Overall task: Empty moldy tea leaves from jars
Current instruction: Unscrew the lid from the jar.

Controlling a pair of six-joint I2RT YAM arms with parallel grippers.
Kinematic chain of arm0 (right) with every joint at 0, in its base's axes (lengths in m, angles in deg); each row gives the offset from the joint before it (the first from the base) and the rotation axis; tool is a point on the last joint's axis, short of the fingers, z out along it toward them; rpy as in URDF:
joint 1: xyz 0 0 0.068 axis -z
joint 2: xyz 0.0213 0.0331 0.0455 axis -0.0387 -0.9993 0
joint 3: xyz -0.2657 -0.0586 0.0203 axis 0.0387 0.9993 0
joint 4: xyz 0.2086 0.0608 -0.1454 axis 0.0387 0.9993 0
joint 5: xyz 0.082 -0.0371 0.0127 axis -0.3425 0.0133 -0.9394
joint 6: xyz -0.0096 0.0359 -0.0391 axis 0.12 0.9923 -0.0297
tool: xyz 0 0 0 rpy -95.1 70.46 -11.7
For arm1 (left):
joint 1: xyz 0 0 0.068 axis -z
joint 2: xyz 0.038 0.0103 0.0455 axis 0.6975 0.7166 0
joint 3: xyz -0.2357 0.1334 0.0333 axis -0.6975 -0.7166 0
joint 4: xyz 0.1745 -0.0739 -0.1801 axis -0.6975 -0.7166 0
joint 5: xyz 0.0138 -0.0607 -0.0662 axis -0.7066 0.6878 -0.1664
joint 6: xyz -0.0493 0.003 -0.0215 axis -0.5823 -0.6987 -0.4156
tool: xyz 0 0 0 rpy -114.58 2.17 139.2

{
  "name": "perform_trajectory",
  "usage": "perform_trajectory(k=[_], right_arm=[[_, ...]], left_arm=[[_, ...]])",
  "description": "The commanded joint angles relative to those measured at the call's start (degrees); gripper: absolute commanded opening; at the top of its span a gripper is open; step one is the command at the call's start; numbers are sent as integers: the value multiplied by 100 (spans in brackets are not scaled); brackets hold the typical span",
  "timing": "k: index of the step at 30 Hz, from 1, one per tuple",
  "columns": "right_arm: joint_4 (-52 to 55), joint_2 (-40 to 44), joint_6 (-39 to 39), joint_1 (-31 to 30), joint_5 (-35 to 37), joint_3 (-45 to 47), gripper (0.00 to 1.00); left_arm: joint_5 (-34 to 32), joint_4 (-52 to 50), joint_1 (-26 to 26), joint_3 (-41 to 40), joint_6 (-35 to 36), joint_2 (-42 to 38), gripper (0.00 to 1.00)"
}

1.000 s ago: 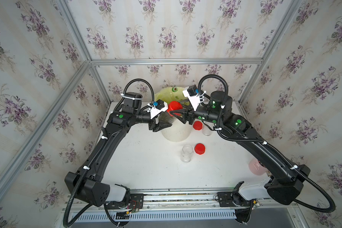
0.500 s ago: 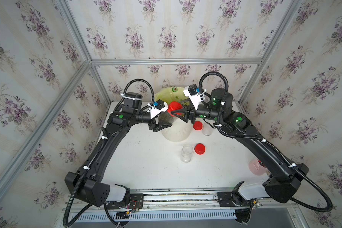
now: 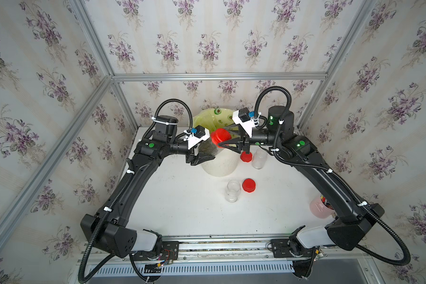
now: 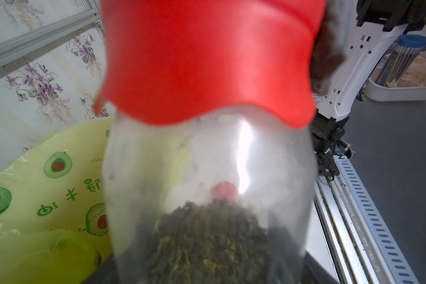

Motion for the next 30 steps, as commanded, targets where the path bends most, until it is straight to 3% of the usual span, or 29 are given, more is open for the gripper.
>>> perform_trajectory(k=[1,11,16,19,21,26,30], right_arm=[[574,-130,-1000,94,-788,-228,38],[1394,-546,-1823,139,-1245,-948,48],[1353,-458,-1744,139,-1428,-898,73],[968,-272,-1346,142,-1423,-669,88],[567,-89,-1040,139,-1350,-408,92],[-802,440,501,146,-198,318,97],[-920,667,1453,135,353,447,98]], left_arm=[[187,75,-16,21,16,-49,75],[196,43,-16,45,34,-33,75],[160,44,-17,52,47,-25,75],[115,44,-16,63,43,2,75],[90,43,-16,63,43,10,75],[26,38,-16,79,42,37,75],[-36,43,-16,82,40,46,75]])
